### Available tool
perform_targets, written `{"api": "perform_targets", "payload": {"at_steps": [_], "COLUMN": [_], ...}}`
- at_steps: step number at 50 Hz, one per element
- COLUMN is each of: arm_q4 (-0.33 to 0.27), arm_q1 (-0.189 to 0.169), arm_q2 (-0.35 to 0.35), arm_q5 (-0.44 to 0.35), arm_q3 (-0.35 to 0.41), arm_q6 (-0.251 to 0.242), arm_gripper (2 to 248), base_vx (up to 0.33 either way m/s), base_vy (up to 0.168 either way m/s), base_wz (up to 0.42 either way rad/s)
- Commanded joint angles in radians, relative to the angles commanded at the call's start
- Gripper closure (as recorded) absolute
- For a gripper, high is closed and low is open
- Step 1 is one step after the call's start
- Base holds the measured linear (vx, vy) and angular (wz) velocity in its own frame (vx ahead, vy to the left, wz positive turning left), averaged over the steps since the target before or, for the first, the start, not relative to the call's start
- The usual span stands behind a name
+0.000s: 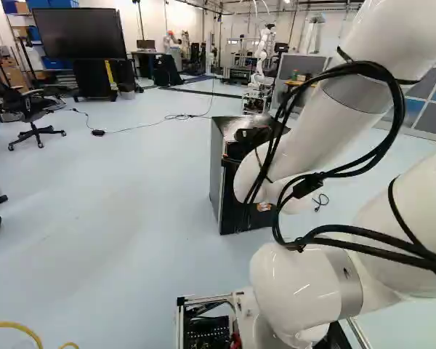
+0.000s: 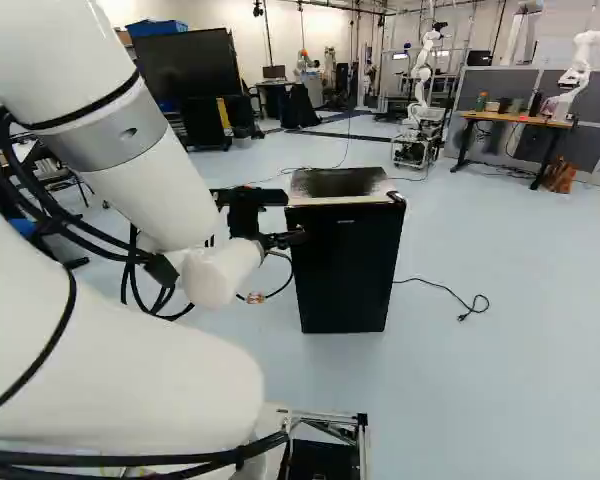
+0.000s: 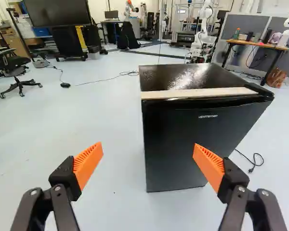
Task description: Grab a drink from the fridge
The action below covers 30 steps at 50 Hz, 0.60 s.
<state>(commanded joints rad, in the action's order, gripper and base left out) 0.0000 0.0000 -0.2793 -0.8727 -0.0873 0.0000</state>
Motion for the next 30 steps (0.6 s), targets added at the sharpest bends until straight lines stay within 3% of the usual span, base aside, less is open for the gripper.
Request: {"api": "perform_targets", "payload": {"at_steps": [30], "arm_q4": [0.000], "arm_q1": [0.000], "arm_q2": [0.000], "arm_q5": [0.000], "arm_q3": [0.000], "arm_q6": [0.000], "arm_gripper": [3], "base_vx": [0.003], "base_vy": [0.074], "base_wz": [-0.007]}}
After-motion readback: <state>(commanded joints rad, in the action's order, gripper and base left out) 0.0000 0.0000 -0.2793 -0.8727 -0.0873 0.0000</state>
